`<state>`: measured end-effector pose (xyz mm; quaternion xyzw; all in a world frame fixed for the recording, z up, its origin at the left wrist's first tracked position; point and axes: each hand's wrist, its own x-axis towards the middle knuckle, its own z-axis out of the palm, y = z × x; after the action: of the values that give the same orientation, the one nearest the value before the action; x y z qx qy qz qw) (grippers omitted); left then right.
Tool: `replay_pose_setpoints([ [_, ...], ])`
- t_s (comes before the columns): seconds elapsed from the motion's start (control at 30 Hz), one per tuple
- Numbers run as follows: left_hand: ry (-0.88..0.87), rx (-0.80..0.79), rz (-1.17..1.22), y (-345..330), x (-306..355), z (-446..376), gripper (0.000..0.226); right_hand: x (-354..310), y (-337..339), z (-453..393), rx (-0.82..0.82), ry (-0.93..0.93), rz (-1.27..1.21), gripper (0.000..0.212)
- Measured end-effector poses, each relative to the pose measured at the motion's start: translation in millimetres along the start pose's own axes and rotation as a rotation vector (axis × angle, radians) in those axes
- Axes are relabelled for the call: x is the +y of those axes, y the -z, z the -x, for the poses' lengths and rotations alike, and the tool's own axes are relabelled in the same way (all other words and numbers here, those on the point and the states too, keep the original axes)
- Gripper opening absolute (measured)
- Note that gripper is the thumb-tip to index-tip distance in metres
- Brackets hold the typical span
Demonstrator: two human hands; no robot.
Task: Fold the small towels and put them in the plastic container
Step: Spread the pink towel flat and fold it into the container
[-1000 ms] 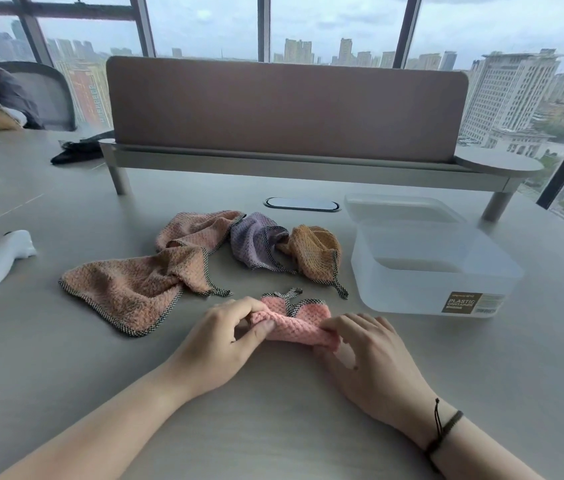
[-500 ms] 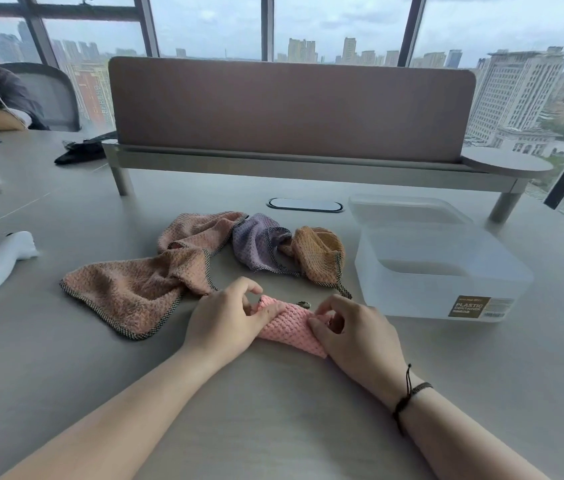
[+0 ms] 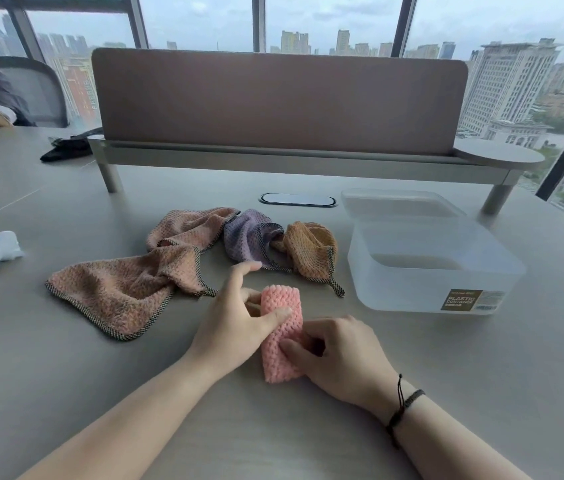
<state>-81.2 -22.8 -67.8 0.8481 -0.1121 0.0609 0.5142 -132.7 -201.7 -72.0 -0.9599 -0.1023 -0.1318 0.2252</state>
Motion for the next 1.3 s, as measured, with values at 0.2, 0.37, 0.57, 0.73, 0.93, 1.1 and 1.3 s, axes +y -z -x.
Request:
replay_pose_setpoints([
  [0.2, 0.154, -0.019, 0.324, -9.1, -1.2, -8.4, 0.085, 6.2, -1.1, -0.2, 0.031, 0.042, -0.129, 0.047],
  [0.37, 0.22, -0.11, 0.605, -5.0, 4.5, -11.9, 0.082, 14.1, 4.1, -5.2, 0.161, -0.139, -0.446, 0.029],
  [0.57, 0.228, -0.187, 0.744, -5.6, 10.2, -16.3, 0.084, 16.8, 5.8, -9.7, -0.036, -0.211, -1.0, 0.06],
  [0.73, 0.19, -0.299, 0.66, -11.8, 7.6, -23.3, 0.094, 16.8, 6.4, -9.5, 0.019, -0.199, -1.026, 0.05],
  [0.93, 0.108, -0.398, 0.509, -15.7, 3.2, -35.6, 0.093, 17.1, 8.2, -7.3, 0.061, -0.199, -0.928, 0.045],
  [1.1, 0.061, -0.41, 0.498, -13.2, 3.6, -38.2, 0.092, 16.9, 12.1, -10.1, -0.01, -0.211, -0.858, 0.021],
  [1.3, 0.074, -0.492, 0.686, -9.3, 1.9, -37.3, 0.097, 20.9, 37.1, -12.7, -0.117, -0.246, -0.816, 0.039],
])
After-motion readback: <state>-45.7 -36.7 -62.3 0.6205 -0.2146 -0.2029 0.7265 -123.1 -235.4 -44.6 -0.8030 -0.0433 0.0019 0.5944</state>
